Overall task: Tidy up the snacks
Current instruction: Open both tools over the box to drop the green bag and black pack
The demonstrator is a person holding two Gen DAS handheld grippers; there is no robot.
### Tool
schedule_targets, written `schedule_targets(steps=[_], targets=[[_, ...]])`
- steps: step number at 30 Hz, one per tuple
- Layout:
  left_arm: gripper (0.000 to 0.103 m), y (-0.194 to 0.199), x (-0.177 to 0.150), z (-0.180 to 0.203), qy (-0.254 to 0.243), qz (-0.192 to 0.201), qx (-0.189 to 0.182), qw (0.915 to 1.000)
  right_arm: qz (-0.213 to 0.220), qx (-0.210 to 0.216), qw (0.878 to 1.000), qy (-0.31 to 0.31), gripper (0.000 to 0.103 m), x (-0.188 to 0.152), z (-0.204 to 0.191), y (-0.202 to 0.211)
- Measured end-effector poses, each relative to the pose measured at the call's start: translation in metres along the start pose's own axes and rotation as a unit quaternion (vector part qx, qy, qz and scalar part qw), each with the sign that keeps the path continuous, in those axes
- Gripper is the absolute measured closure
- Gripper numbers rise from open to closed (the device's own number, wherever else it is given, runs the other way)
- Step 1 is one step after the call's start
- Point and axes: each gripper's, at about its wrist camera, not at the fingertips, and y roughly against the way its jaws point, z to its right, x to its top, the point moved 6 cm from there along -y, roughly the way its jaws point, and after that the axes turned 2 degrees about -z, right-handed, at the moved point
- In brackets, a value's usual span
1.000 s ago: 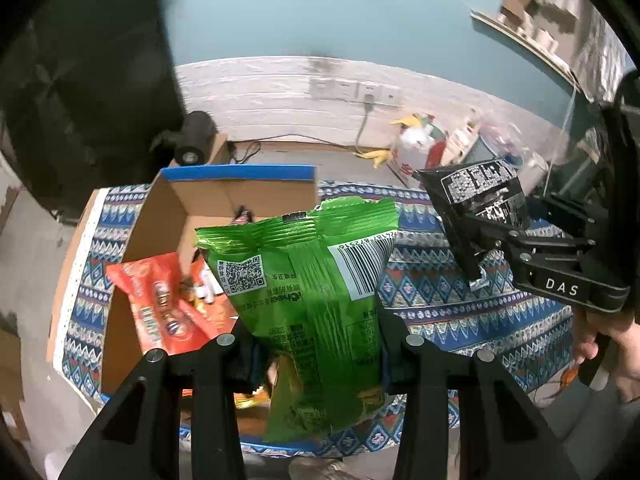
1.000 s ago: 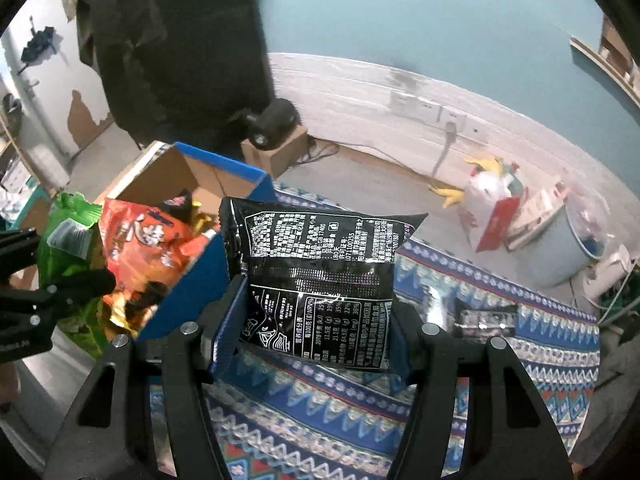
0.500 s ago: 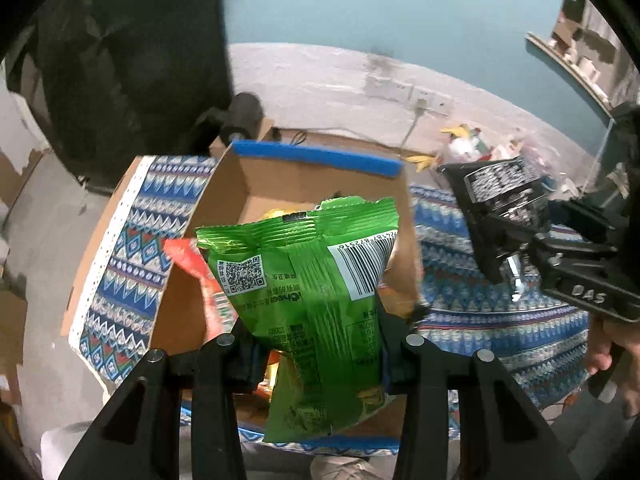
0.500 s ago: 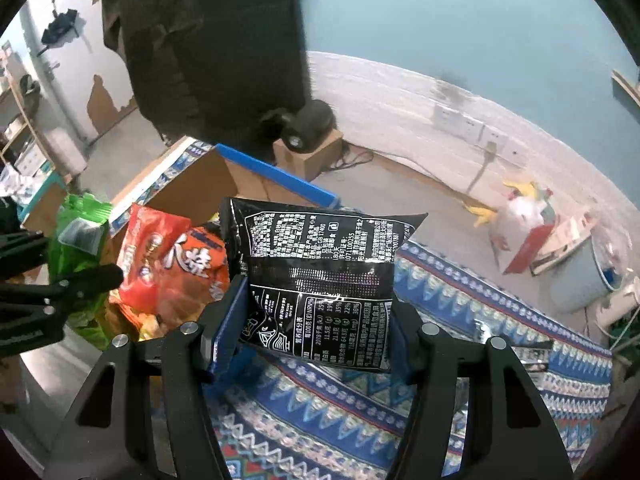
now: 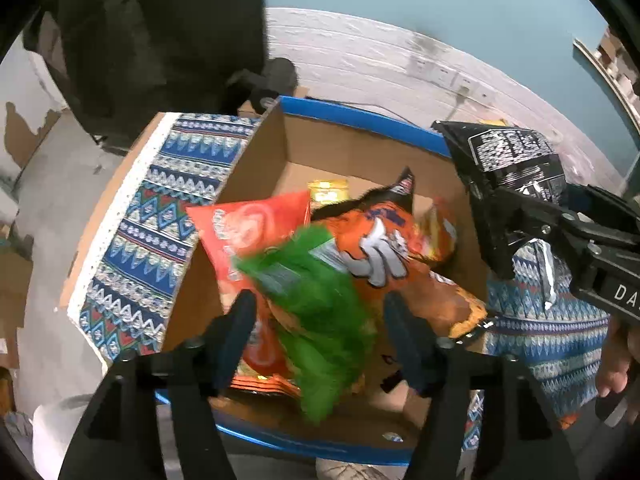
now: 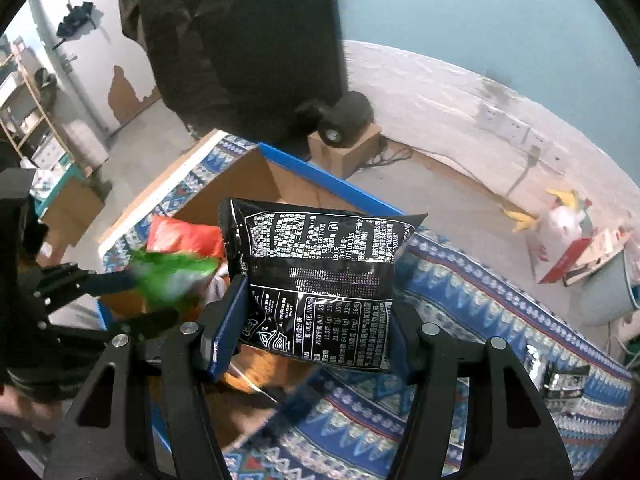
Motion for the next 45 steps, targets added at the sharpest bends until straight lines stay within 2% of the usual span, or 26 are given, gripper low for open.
schedule_targets(steps=[4,13,16,23,32,45], targets=[[0.027,0.003,0.003,-0.009,0.009,0.007,0.015,0.9998,-0.004,0.011,1.0,-0.004,0.041,0.009,-0.009,-0.009],[0.027,0.013,0.007,-0.023,0.023,0.023,0.036,0.9988,-0.015,0.037,0.999,-0.007,0.041,0.025,-0.031,-0.031],[0.027,0.015,0.007,-0.023,0.023,0.026,0.038,0.9987,-0.009,0.039,0.999,-0.004,0.028,0.026,-0.033,-0.028],[0.025,0.02,0.011,-0.02,0.023,0.036,0.039,0.9983,-0.002,0.03,0.999,-0.017,0.027,0.023,-0.023,-0.015],[0.025,0.026,0.015,0.009,0.004,0.043,0.024,0.9988,0.013,0.002,1.0,-0.015,0.023,0.007,0.004,0.011],[0.024,0.026,0.011,0.079,-0.055,0.03,-0.001,0.998,0.011,-0.047,0.998,-0.028,0.023,-0.028,0.06,0.04]])
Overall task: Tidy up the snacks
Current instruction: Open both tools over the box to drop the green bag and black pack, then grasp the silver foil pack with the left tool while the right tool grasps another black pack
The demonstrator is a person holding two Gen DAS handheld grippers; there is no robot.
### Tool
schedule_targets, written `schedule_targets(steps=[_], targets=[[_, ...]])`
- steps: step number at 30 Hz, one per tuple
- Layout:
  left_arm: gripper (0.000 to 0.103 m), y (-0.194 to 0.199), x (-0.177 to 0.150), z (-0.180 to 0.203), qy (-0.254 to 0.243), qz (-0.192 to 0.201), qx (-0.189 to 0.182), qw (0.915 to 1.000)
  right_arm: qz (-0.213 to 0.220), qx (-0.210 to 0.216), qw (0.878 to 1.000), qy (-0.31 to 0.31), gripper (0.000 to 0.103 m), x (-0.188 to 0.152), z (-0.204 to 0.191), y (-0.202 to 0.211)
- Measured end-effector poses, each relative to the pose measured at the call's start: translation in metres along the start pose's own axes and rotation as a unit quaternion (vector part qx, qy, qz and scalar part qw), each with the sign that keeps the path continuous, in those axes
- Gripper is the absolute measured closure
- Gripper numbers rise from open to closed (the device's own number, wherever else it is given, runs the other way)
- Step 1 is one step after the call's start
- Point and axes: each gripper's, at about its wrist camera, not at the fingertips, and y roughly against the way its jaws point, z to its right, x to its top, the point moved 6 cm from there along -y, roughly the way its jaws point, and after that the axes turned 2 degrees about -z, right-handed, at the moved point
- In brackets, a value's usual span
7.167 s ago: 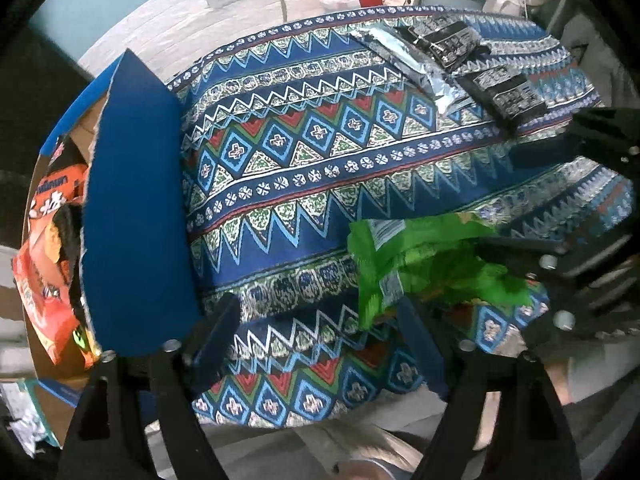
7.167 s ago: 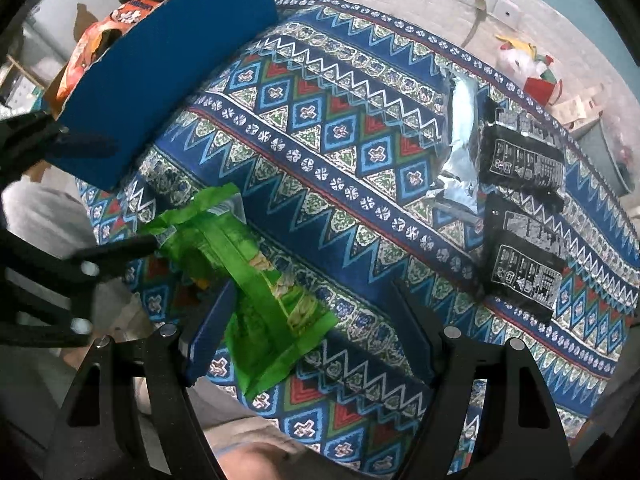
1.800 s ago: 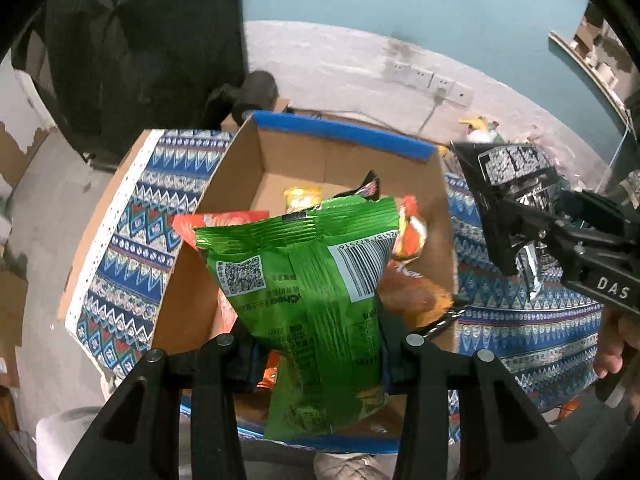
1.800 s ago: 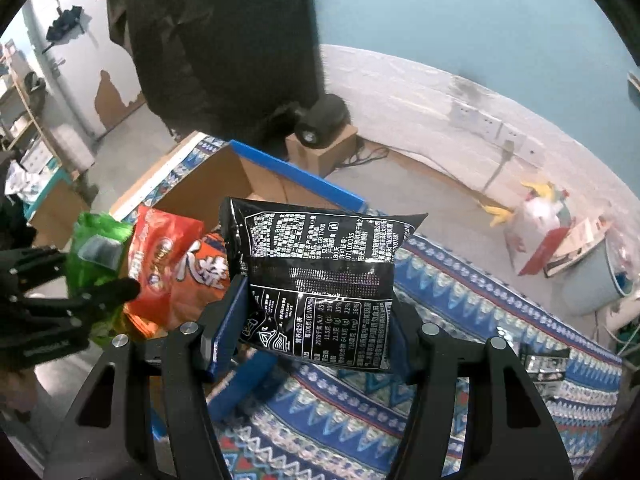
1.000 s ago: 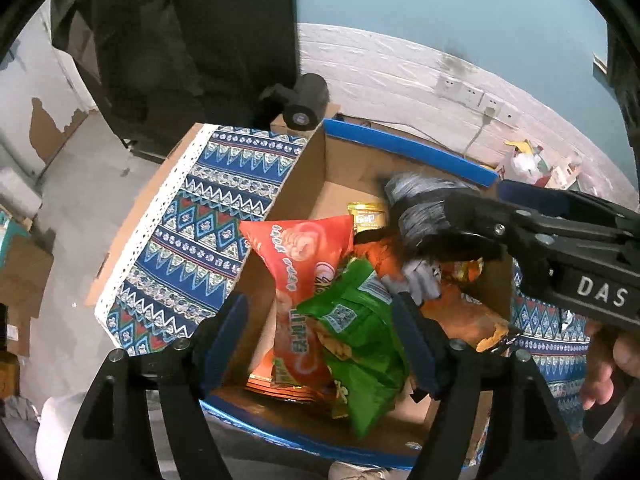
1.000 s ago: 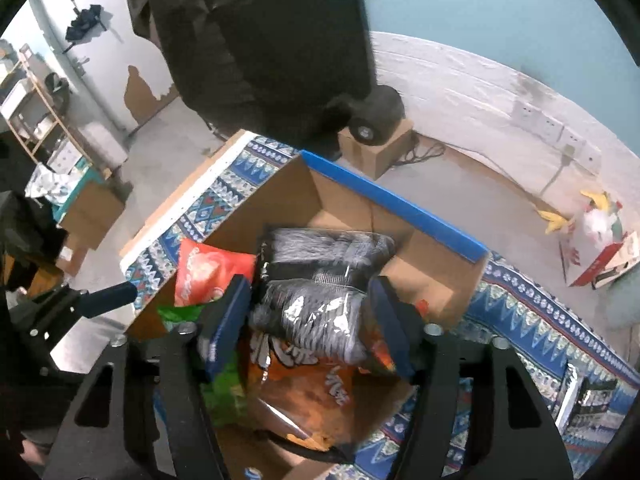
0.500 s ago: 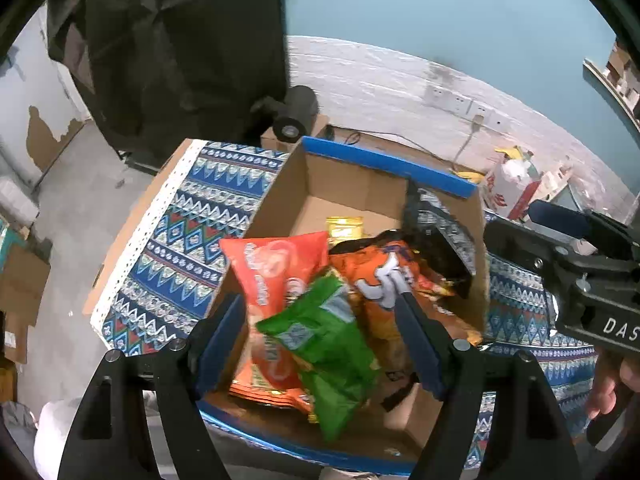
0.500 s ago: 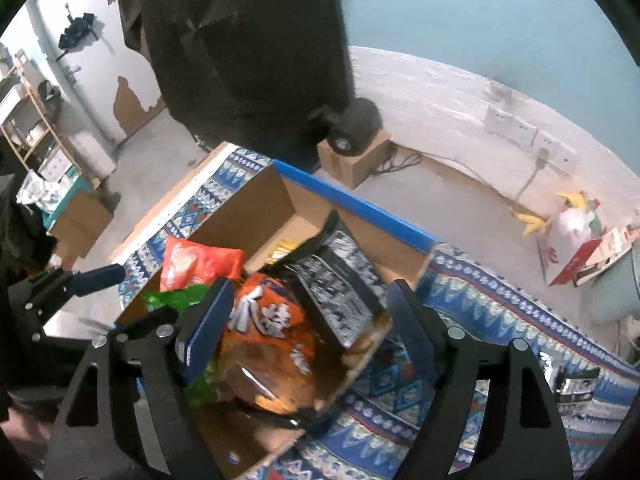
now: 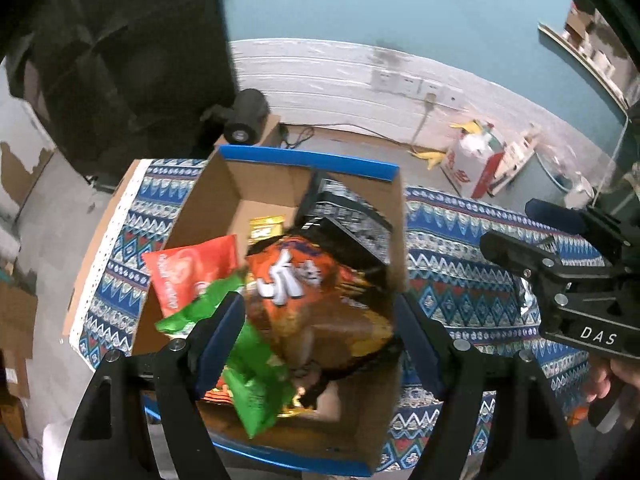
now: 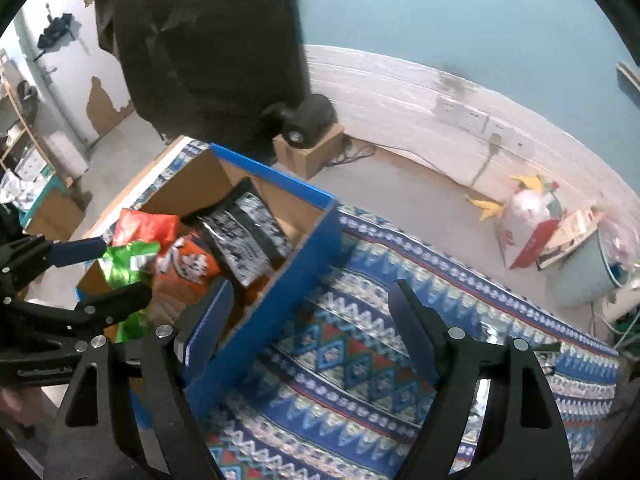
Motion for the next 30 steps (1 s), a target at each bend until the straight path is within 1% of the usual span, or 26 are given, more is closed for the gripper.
schedule_targets(steps=[5,10,15,22,26,30], targets=[[0.024,-0.004,0.0,0.022,-0.015,-0.009,-0.007,0.9998,0.001,-0.016,1.0,-0.008,0.022,-0.013,0.022,0.01],[0.024,-0.007,0.001,0.044,-0.033,-0.013,-0.006,0.9993,-0.003,-0.032,0.999,-0.017,0.022,-0.029,0.044,0.017],[0.024,-0.01,0.003,0.072,-0.051,-0.018,-0.016,0.9984,-0.006,-0.044,0.998,-0.033,0.021,-0.043,0.069,0.027],[0.024,-0.016,0.001,0.107,-0.084,-0.022,-0.012,0.9961,-0.008,-0.062,0.997,-0.049,0.021,-0.064,0.101,0.042],[0.024,-0.02,0.001,0.128,-0.094,-0.026,-0.019,0.9951,-0.01,-0.066,0.996,-0.061,0.021,-0.075,0.117,0.049],[0.024,-0.027,0.001,0.147,-0.111,-0.028,-0.012,0.9934,-0.012,-0.072,0.995,-0.072,0.021,-0.086,0.133,0.055]])
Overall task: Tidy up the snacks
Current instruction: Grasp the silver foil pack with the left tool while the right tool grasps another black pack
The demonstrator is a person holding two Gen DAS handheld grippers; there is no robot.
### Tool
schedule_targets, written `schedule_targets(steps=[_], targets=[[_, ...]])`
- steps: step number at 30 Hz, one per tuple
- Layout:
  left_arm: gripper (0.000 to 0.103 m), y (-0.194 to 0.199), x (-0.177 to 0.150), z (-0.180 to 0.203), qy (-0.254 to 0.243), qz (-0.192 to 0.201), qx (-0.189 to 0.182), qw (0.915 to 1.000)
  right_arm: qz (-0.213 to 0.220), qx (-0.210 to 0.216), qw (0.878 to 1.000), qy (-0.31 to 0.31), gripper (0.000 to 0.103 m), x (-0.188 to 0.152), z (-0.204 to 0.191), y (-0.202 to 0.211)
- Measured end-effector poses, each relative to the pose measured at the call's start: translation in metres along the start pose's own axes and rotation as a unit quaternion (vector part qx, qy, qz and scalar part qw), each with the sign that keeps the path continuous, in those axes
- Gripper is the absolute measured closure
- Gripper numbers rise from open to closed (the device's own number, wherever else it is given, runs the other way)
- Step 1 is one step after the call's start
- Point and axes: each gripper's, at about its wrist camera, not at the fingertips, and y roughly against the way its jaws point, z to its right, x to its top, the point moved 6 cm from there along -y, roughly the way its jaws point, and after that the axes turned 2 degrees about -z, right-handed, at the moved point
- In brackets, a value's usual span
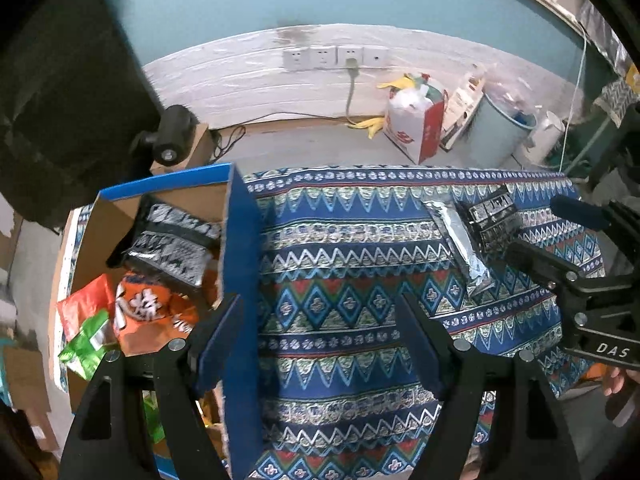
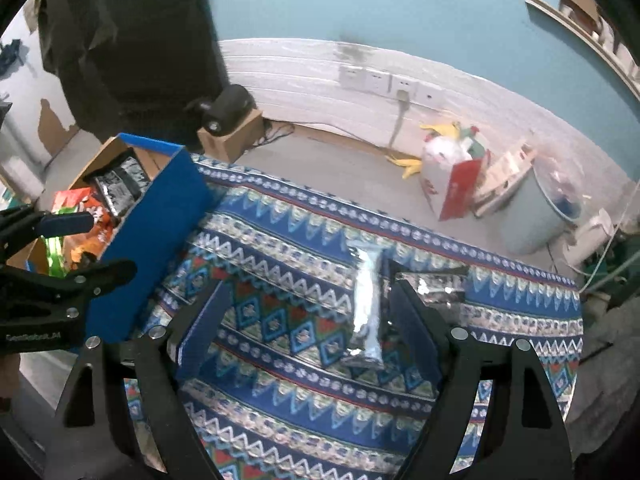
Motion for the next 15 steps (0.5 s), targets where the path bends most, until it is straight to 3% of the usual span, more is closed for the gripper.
schedule_targets(steps=[15], targets=[[0.023,-0.046,0.025,0.054,-0.025,-0.027,-0.021,0.9991,-0.051,-0.034,0.996,-0.062,0.021,-0.023,0.083,-0.032]])
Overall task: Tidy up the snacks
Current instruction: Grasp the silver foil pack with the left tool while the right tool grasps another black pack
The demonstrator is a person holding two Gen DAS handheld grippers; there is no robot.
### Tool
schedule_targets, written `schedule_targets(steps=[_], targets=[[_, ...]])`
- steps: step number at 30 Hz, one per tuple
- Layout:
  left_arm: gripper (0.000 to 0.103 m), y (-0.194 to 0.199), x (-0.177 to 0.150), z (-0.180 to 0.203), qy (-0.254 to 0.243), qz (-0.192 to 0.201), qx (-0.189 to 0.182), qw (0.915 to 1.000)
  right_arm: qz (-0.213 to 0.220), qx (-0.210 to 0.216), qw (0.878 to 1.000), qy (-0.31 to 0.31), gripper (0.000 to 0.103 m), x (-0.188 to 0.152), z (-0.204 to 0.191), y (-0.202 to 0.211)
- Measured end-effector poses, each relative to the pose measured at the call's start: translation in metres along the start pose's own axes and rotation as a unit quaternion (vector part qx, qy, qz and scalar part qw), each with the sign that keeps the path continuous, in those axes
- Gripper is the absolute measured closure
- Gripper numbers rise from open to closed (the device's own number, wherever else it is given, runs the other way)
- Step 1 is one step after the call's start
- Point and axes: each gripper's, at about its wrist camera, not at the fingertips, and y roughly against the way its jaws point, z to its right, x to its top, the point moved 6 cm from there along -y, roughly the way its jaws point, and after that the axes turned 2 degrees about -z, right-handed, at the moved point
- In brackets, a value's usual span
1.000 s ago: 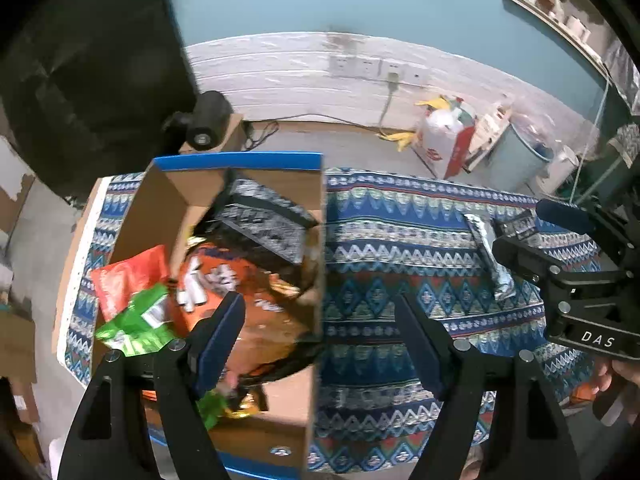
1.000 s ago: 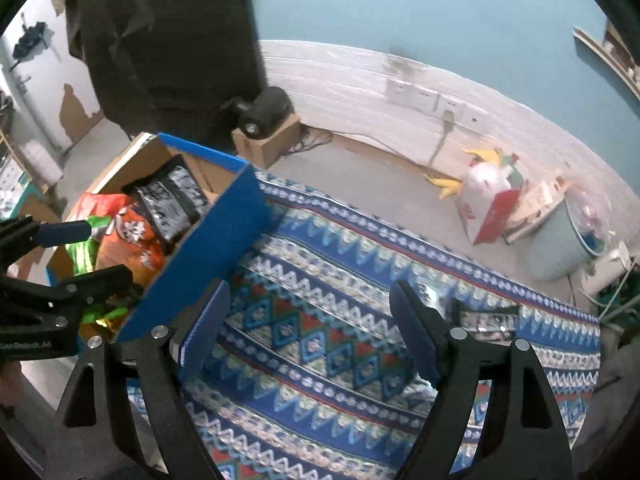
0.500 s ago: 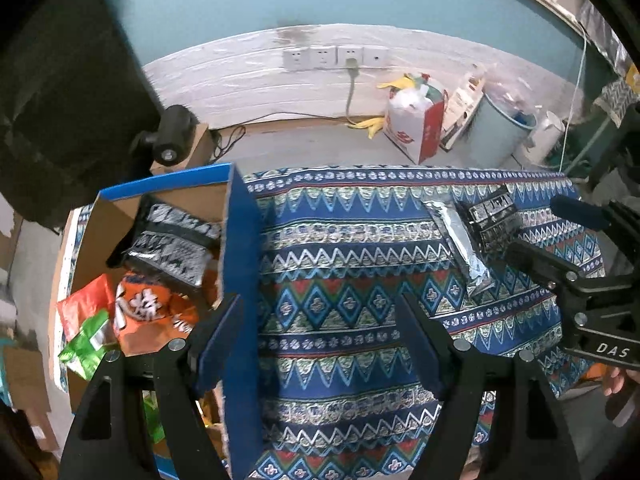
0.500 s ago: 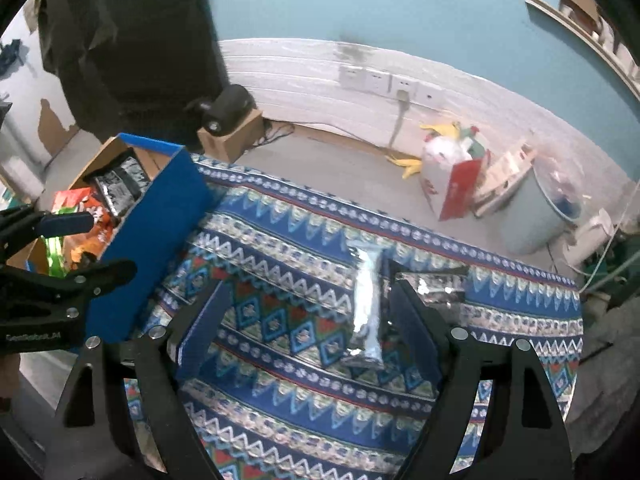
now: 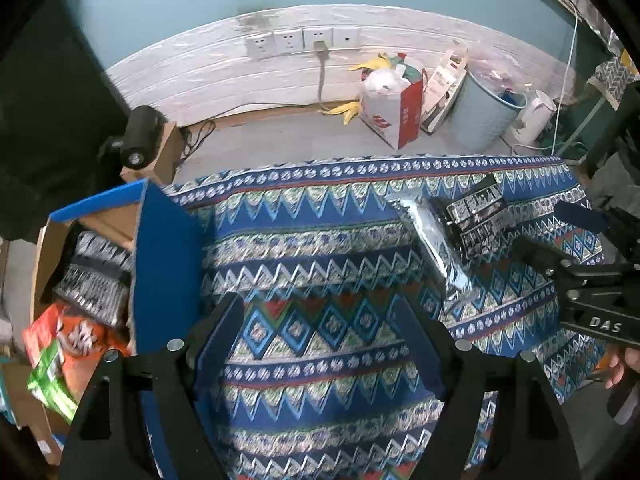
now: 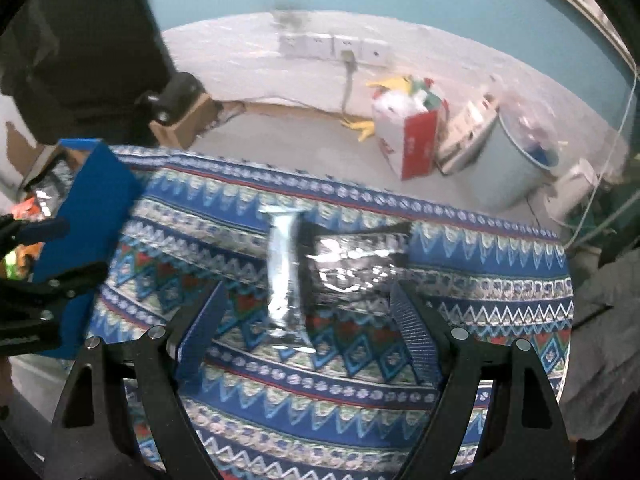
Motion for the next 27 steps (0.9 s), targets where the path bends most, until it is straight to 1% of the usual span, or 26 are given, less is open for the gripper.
schedule_targets(steps=[5,8,14,17,20,23,27], targets=[[0.023,-0.022,0.012,0.012,-0.009,-0.016,-0.012,0.9998,-0.034,-0.017,0.999,-0.016,0.021,0.0,0.024,-0.031],[0.023,-0.04,0.018,0.017,-0.007,-0.032,-0.018,0.9993,-0.055,-0.015,0.998,-0.024,0.021,0.003,0.033,-0.051],[0.023,-0.073,0.025,0.023,0.0,-0.061,-0.026,0.9978,-0.081,-0.013,0.996,-0.019,0.021,0.012,0.042,-0.083],[0.023,-0.088,0.028,0.025,0.003,-0.074,-0.027,0.9969,-0.096,0.0,0.995,-0.02,0.02,0.013,0.042,-0.098],[0.023,-0.098,0.028,0.027,0.007,-0.085,-0.035,0.9957,-0.108,-0.003,0.994,-0.01,0.02,0.011,0.042,-0.113],[0.023,-0.109,0.028,0.029,0.014,-0.098,-0.039,0.9944,-0.111,0.001,0.994,-0.004,0.02,0.008,0.04,-0.122],[0.023,-0.12,0.024,0.028,0.032,-0.114,-0.044,0.992,-0.117,-0.018,0.993,0.021,0.019,0.004,0.036,-0.135]])
